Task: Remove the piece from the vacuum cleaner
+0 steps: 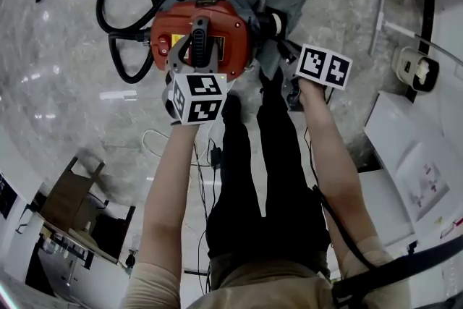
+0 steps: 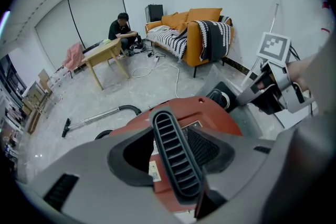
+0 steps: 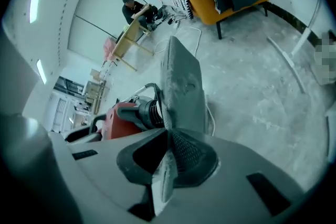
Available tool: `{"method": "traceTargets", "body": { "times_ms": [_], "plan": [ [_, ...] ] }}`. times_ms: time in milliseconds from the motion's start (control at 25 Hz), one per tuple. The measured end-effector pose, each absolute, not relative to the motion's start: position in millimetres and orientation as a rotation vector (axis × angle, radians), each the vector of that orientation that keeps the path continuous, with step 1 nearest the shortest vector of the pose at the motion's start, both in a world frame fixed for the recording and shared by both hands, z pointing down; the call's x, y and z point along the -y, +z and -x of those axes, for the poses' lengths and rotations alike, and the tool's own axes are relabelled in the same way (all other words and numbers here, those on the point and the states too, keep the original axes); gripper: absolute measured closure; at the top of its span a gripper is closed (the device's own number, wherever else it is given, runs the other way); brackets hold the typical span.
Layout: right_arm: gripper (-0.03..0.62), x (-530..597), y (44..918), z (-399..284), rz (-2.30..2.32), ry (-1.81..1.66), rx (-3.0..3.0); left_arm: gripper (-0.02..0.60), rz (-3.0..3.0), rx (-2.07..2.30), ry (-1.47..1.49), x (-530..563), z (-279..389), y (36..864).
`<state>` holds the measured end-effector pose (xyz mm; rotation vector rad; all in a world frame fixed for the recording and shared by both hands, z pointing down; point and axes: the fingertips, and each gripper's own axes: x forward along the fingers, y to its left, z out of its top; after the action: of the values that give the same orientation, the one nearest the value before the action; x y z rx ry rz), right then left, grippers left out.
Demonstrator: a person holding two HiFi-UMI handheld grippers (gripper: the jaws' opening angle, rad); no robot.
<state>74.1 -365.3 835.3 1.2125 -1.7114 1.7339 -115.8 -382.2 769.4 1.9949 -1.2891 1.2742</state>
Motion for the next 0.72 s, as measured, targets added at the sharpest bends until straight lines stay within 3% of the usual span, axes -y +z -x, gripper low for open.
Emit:
{"method": "traceTargets", "body": {
  "times_ms": [160, 240, 720],
  "plan": [
    [0.569, 364, 841, -80, -1.013, 1.125, 1.831, 0.380, -2.005, 1.281, 1.262, 383, 115, 768],
    [0.569, 362, 844, -81, -0.936, 0.978, 1.864, 0.380, -2.009, 1.274, 1.255, 383, 115, 768],
    [0.569, 368, 849, -102, -0.849, 0.770, 1.861, 0.376, -2.004, 1.288, 1.239, 383, 117, 768]
  ]
}}
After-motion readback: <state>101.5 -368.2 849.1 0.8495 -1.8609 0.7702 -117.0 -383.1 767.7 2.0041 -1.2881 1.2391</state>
